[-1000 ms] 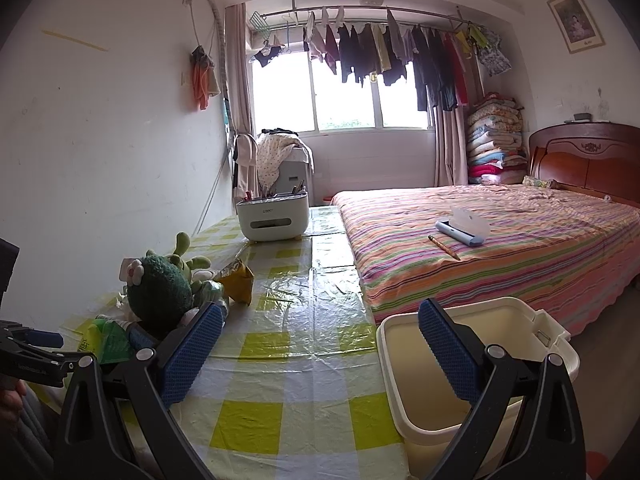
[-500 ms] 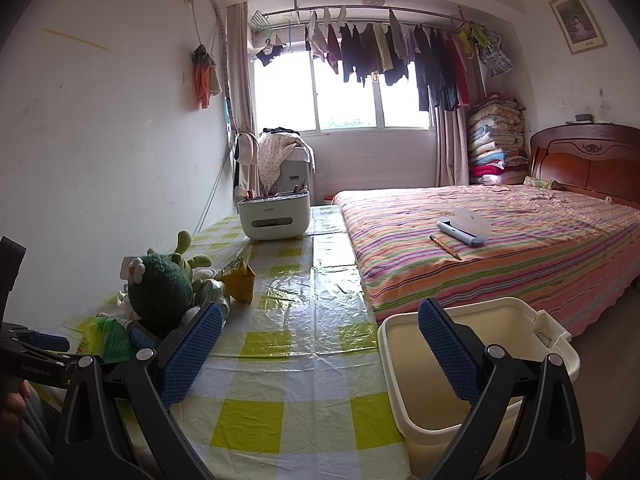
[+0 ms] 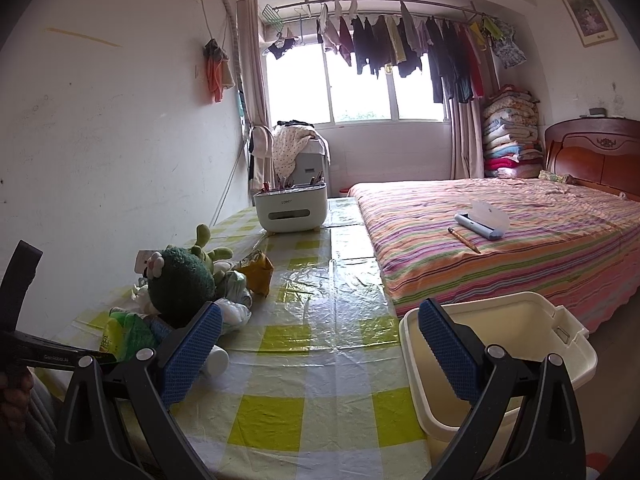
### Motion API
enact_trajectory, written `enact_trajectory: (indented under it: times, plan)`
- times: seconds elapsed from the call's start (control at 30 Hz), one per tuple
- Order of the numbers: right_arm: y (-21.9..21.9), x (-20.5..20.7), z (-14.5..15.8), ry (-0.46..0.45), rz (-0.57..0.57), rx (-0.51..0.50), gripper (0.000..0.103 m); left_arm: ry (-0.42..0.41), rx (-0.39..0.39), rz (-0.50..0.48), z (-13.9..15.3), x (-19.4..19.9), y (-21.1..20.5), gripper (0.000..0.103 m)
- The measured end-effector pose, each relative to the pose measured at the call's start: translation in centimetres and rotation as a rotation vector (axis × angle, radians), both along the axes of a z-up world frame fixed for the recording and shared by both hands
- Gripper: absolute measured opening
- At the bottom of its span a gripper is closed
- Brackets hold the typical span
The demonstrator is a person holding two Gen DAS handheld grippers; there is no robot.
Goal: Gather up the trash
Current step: 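Grasp the green wipes pack with left tool while right grasps the blue-labelled bottle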
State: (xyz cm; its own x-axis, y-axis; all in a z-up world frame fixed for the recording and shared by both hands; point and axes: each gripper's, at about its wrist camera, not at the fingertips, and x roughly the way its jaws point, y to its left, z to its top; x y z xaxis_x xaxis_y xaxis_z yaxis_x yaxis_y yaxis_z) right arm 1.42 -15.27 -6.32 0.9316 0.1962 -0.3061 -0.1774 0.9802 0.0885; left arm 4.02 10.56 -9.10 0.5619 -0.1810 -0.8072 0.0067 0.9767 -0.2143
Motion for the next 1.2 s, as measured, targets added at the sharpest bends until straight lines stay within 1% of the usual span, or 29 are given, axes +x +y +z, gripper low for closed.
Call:
enact_trajectory:
  times: [0.13, 0.2, 0.33, 0.43, 0.57, 0.67, 0.73, 0.87, 0.97, 1.1, 1.17, 1.2]
  plan:
    - [1.7, 2.5, -0.7, 0.122, 0.152, 0.054, 0.096, 0.000, -0.023, 0.000, 0.0, 0.0, 0.3, 0.005]
    - [2.5, 3.8, -1.1, 0.191, 0.218, 0.069, 0.096, 0.000, -0.036, 0.000, 0.0, -0.1, 0.5, 0.004]
    - [3.8, 5.9, -1.9, 0.297, 0.319, 0.102, 0.096, -0.007, -0.053, 0.005, 0.0, -0.3, 1.0, 0.003]
    - [4.6, 6.8, -2.2, 0.350, 0.369, 0.110, 0.096, -0.015, -0.057, 0.009, 0.1, -0.5, 1.3, 0.002]
    - [5.7, 7.5, -2.4, 0.391, 0.429, 0.085, 0.096, -0.044, -0.055, 0.020, 0.5, -1.0, 1.8, 0.001]
    - [6.9, 7.5, -2.4, 0.407, 0.488, 0.031, 0.096, -0.065, -0.039, 0.035, 0.8, -1.2, 2.2, 0.001]
    - [7.9, 7.3, -2.5, 0.410, 0.523, -0.026, 0.096, -0.085, -0.018, 0.045, 1.1, -1.5, 2.3, 0.001]
    - [9.8, 7.1, -2.7, 0.398, 0.557, -0.161, 0.095, -0.142, 0.046, 0.064, 1.8, -2.1, 2.4, 0.001]
    - [10.5, 7.5, -2.9, 0.393, 0.575, -0.222, 0.095, -0.189, 0.091, 0.071, 2.4, -2.6, 2.3, 0.001]
    - [11.8, 8.2, -2.8, 0.371, 0.608, -0.329, 0.094, -0.218, 0.101, 0.068, 2.9, -2.9, 2.2, 0.001]
    - [12.8, 8.5, -2.9, 0.369, 0.641, -0.388, 0.087, -0.223, 0.096, 0.072, 3.0, -2.9, 2.3, 0.001]
    - [13.2, 8.7, -3.0, 0.371, 0.657, -0.415, 0.081, -0.224, 0.093, 0.075, 3.1, -2.9, 2.4, 0.001]
